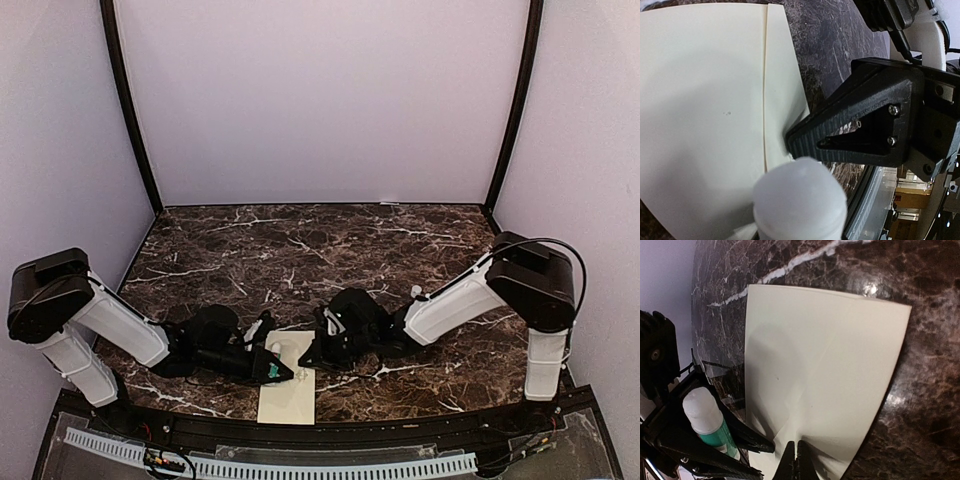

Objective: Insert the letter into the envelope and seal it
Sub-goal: Seal the envelope flap on the envelope.

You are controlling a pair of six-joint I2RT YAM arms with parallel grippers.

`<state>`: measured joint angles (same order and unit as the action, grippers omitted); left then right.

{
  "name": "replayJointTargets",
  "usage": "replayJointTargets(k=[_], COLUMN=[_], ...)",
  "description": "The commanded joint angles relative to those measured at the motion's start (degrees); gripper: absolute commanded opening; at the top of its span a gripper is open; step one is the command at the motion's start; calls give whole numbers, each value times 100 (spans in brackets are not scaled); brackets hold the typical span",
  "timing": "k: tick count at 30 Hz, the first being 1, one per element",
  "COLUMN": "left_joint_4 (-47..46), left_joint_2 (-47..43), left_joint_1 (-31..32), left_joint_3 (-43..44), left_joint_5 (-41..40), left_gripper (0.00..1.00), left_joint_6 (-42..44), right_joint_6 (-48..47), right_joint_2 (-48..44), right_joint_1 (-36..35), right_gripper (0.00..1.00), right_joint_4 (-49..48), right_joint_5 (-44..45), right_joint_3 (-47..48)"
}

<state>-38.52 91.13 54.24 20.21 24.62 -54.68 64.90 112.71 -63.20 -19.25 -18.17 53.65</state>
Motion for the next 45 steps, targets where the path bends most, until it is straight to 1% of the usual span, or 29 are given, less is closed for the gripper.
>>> replayJointTargets(k=[1, 4, 18, 32, 38, 45], left_joint_4=[428, 433, 437, 550, 625, 637], left_joint_2=[76, 80, 102, 12, -52, -72], left_joint_1=[17, 17, 20, 17, 17, 19], left_joint_3=[-127, -131, -105, -96, -105, -105], left_joint_5=[-37, -29, -44, -80, -111, -130], left_gripper=[0, 0, 0, 0, 0, 0], left_joint_6=[62, 62, 89, 148, 167, 168], right_joint_6=[-195, -254, -55, 24, 63, 50], right_joint_2=[201, 247, 358, 193, -39, -21], right_joint_1=[104, 92, -268, -550, -623, -623], right_gripper=[0, 0, 0, 0, 0, 0], right_joint_4=[158, 240, -25, 53, 89, 80], right_joint_5=[1, -29, -179, -128, -18, 5], right_joint_3=[208, 279, 16, -348, -559, -501])
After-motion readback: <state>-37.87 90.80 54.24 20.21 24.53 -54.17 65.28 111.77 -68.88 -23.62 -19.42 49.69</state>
